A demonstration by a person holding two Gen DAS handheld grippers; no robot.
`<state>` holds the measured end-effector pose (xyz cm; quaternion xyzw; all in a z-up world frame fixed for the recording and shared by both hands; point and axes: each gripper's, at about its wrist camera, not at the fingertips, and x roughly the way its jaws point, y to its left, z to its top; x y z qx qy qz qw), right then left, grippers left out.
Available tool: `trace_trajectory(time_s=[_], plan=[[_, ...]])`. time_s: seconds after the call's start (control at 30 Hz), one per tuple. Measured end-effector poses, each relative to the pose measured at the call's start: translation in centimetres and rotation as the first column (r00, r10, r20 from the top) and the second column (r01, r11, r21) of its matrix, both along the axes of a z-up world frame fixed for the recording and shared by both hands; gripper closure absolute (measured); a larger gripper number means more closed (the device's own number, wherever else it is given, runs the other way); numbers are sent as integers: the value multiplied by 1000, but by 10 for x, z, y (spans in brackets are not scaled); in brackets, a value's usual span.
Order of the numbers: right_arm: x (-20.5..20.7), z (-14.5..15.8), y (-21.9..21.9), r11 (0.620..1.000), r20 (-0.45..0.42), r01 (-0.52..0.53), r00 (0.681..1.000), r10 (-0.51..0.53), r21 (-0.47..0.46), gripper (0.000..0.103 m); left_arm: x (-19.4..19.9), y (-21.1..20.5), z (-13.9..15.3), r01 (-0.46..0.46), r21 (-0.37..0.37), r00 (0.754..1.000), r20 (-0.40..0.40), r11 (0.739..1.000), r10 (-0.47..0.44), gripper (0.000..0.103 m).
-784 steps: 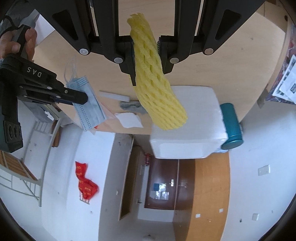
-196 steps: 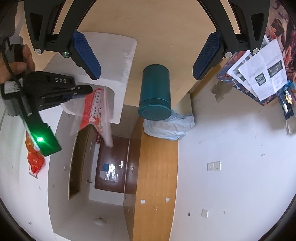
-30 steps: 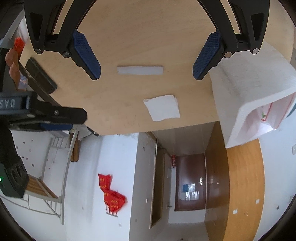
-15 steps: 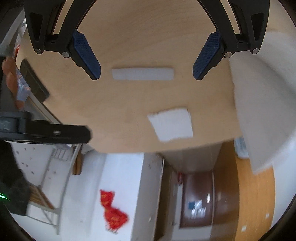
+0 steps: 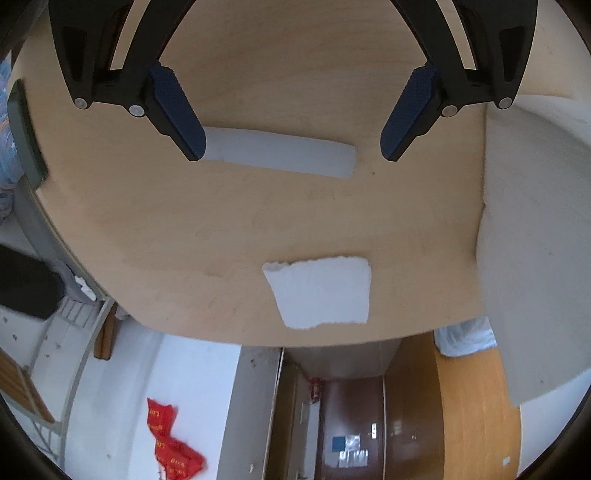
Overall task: Organize soft objects
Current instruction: 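Grasp the white foam stick with the left gripper and lift it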
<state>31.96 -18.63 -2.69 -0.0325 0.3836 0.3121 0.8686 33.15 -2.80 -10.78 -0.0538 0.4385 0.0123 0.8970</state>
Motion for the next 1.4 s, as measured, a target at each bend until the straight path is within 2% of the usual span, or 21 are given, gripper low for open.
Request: trace_trajectory(time_s=[0.23, 0.43, 0.53, 0.6, 0.8, 1.0, 1.13, 1.23, 1.4], plan=[[0, -1, -10, 1000, 2, 19, 1000, -19, 12, 25, 13, -7, -10, -23, 1, 999, -39, 1000, 23, 13], [1, -1, -18, 999, 1, 32, 999, -33, 26, 25, 15, -10, -10, -29, 17, 999, -29, 999, 30, 20], [-1, 0, -20, 999, 5, 34, 999, -34, 29, 25, 9, -4, -7, -27, -3, 999, -25, 1000, 27, 38], [-1, 0, -22, 999, 6, 35, 999, -35, 35, 25, 6, -1, -4, -2, -25, 1000, -22, 1000, 2, 66], [0, 0, -24, 999, 5, 38, 999, -38, 32, 25, -9, 4, 0, 49, -35, 998, -23, 998, -50, 89], [1, 0, -24, 999, 3, 35, 999, -35, 34, 25, -25, 10, 5, 74, -63, 997, -24, 995, -76, 92], [2, 0, -19, 999, 0, 26, 1000, -26, 31, 25, -44, 12, 20, 103, -33, 994, 39, 994, -101, 92], [5, -1, -8, 1000, -2, 11, 1000, -11, 30, 25, -55, 19, 32, 101, -47, 993, 62, 994, -98, 92], [17, -11, 19, 1000, -26, -5, 1000, 5, 3, 25, -70, 30, 48, 78, -19, 991, 112, 997, -76, 92]])
